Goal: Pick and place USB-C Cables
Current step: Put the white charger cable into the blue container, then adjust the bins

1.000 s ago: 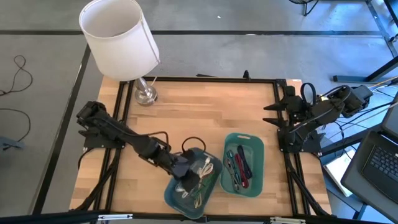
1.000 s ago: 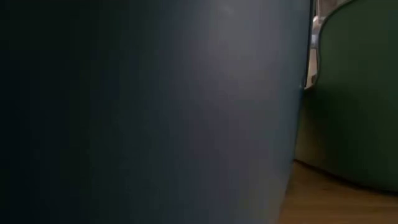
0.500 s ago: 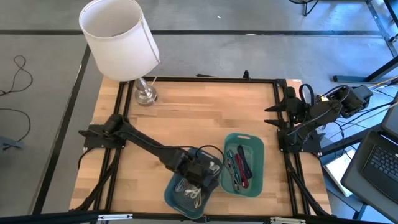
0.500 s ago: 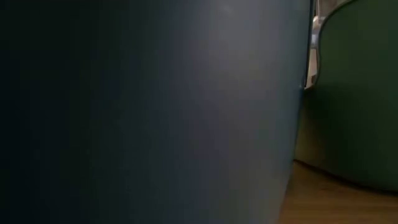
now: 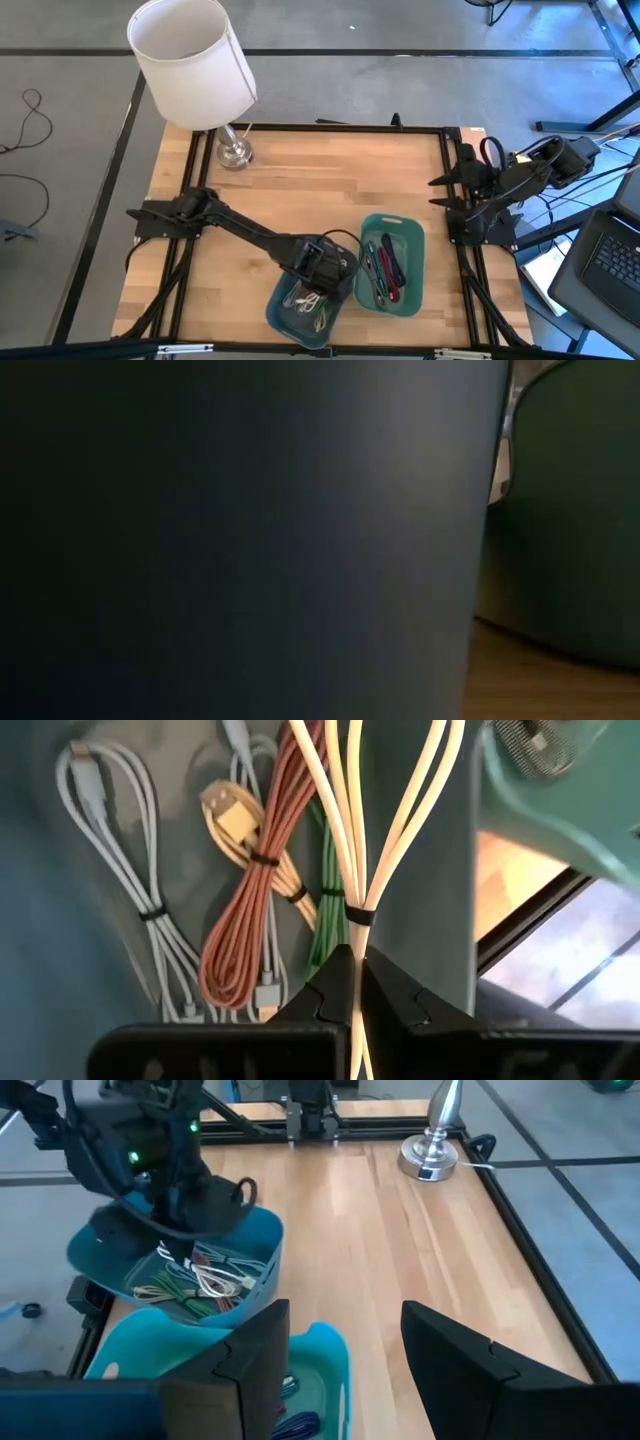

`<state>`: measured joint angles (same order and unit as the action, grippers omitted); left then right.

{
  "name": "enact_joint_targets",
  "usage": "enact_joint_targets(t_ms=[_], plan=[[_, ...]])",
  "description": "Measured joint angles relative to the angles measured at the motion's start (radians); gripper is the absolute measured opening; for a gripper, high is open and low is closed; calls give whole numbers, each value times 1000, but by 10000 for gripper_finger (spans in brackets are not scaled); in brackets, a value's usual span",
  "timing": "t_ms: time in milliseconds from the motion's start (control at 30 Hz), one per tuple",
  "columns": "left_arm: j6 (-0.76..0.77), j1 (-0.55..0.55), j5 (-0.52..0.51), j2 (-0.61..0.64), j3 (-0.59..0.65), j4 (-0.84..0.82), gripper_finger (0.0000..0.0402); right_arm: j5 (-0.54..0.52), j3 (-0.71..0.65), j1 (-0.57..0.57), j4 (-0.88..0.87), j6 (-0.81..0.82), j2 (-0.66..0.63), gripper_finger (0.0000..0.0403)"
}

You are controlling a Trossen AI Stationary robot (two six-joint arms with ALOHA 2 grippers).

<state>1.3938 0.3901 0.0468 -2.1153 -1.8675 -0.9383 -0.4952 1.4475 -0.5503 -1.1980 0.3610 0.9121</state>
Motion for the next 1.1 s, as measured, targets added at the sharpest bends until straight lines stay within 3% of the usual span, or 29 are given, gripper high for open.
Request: enact_joint_targets(t_ms=[267, 500, 767, 933, 1100], plan=[[-1, 0, 66, -59, 0, 56, 3, 2, 0, 0, 0, 1, -21, 196], [-16, -2, 41, -64, 1, 47, 10, 2, 0, 0, 0, 2, -31, 196], [-98, -2, 57, -64, 1, 53, 88, 4, 0, 0, 0, 24, -32, 196], [-147, -20, 160, -42, 2, 74, 138, 52, 0, 0, 0, 24, -34, 196], [-210, -26, 99, 91, 2, 113, 153, 77, 0, 0, -1, 68, -34, 196]])
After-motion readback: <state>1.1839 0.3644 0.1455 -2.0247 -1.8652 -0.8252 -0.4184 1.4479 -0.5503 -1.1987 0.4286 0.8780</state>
